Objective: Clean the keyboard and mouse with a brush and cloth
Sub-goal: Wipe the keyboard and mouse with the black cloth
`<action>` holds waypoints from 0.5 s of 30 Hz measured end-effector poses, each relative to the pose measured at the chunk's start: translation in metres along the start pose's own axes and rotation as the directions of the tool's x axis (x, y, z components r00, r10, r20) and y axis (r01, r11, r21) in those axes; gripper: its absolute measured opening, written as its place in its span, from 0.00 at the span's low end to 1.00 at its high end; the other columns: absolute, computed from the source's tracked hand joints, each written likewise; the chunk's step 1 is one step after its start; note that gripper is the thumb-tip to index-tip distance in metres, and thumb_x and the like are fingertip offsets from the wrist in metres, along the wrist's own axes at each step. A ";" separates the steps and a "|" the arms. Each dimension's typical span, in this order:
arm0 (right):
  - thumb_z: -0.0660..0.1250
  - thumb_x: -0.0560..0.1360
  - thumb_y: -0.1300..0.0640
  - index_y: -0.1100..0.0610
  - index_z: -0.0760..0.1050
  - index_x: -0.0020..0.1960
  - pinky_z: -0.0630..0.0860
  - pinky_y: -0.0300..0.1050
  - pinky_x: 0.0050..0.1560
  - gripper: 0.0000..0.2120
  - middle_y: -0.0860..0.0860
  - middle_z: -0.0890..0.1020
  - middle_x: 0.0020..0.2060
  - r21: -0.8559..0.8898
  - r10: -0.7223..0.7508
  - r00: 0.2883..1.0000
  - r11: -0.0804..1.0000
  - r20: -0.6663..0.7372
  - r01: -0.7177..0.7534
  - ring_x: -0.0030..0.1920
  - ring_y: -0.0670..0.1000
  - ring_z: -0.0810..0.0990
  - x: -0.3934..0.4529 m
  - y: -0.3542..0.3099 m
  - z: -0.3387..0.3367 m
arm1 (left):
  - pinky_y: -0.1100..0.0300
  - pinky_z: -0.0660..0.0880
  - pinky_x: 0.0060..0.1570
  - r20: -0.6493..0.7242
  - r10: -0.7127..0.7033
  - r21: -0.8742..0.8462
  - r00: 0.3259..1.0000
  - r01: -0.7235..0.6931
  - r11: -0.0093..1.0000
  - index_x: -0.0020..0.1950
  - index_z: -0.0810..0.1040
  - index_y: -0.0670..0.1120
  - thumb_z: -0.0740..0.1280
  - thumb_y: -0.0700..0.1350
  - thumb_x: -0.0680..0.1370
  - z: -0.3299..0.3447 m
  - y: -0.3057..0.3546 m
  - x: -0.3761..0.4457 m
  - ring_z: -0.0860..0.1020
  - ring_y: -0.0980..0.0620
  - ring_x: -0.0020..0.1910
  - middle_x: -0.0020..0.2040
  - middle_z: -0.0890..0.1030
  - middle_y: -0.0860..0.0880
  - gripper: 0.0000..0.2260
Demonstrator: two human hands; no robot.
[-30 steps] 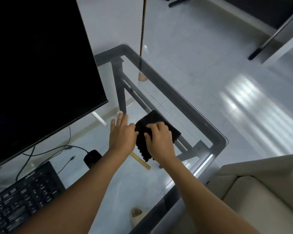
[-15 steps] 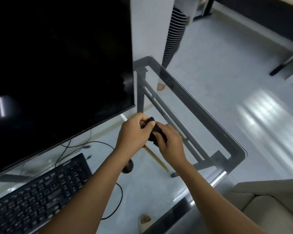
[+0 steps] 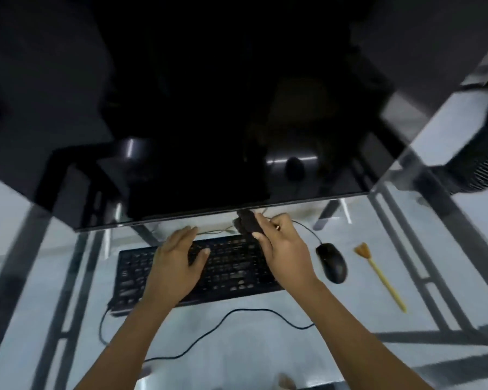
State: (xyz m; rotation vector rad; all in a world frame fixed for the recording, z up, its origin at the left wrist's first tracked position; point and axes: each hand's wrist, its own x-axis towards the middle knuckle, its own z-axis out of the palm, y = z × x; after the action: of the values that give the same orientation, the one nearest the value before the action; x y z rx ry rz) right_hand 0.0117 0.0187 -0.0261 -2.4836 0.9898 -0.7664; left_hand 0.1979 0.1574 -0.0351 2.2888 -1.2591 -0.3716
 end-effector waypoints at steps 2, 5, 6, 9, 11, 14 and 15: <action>0.62 0.79 0.54 0.51 0.72 0.69 0.69 0.36 0.35 0.18 0.51 0.73 0.48 -0.008 -0.032 0.996 0.999 0.085 0.033 0.39 0.45 0.69 -0.004 -0.024 0.019 | 0.50 0.59 0.72 0.007 -0.012 0.074 1.000 0.011 0.997 0.74 0.67 0.44 0.54 0.65 0.75 -0.011 -0.035 -0.015 0.63 0.47 0.73 0.73 0.68 0.46 0.35; 0.62 0.80 0.54 0.55 0.75 0.58 0.68 0.34 0.36 0.09 0.52 0.75 0.41 0.027 -0.017 0.975 1.000 0.219 0.012 0.37 0.43 0.73 -0.008 -0.057 0.053 | 0.50 0.49 0.75 0.036 -0.052 0.100 0.998 0.048 0.994 0.77 0.59 0.46 0.50 0.71 0.72 -0.031 -0.091 -0.036 0.51 0.56 0.76 0.78 0.58 0.51 0.41; 0.63 0.80 0.51 0.58 0.74 0.51 0.65 0.32 0.32 0.10 0.50 0.73 0.36 0.048 0.007 0.973 0.999 0.230 -0.019 0.34 0.40 0.73 -0.011 -0.065 0.066 | 0.50 0.44 0.75 0.061 -0.059 0.095 0.996 0.053 0.994 0.78 0.55 0.47 0.49 0.73 0.70 -0.038 -0.108 -0.042 0.46 0.59 0.76 0.78 0.53 0.53 0.44; 0.66 0.78 0.51 0.55 0.77 0.57 0.67 0.36 0.35 0.11 0.51 0.72 0.38 0.065 0.015 0.948 0.997 0.319 -0.037 0.37 0.43 0.74 -0.027 -0.081 0.091 | 0.52 0.36 0.74 0.201 -0.038 0.125 0.979 0.013 0.992 0.79 0.43 0.51 0.54 0.79 0.64 -0.053 -0.142 -0.048 0.36 0.62 0.75 0.78 0.42 0.58 0.52; 0.73 0.73 0.52 0.52 0.78 0.63 0.71 0.41 0.34 0.19 0.50 0.71 0.40 0.013 -0.064 0.927 0.998 0.370 0.063 0.36 0.49 0.72 -0.043 -0.091 0.109 | 0.52 0.34 0.74 0.283 -0.028 0.144 0.959 -0.014 0.990 0.78 0.39 0.51 0.61 0.77 0.62 -0.058 -0.159 -0.043 0.33 0.61 0.74 0.78 0.38 0.57 0.56; 0.76 0.68 0.53 0.50 0.80 0.60 0.73 0.42 0.33 0.21 0.49 0.72 0.38 -0.047 -0.127 0.915 0.987 0.383 0.156 0.31 0.48 0.72 -0.056 -0.101 0.130 | 0.53 0.34 0.73 0.366 0.005 0.154 0.931 -0.066 0.986 0.78 0.35 0.50 0.69 0.73 0.62 -0.057 -0.167 -0.031 0.32 0.60 0.74 0.75 0.35 0.58 0.60; 0.76 0.69 0.55 0.49 0.80 0.60 0.73 0.43 0.33 0.20 0.49 0.73 0.38 -0.050 -0.124 0.905 0.986 0.406 0.157 0.30 0.49 0.73 -0.056 -0.103 0.129 | 0.54 0.33 0.73 0.384 0.015 0.150 0.923 -0.078 0.986 0.78 0.35 0.50 0.70 0.71 0.62 -0.057 -0.170 -0.028 0.32 0.60 0.74 0.75 0.34 0.58 0.60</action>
State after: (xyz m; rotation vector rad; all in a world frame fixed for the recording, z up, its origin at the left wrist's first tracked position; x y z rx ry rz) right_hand 0.1086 0.1460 -0.0960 -2.6534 0.7090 -0.2322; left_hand 0.3298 0.2739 -0.0805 2.3925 -1.5802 -0.7533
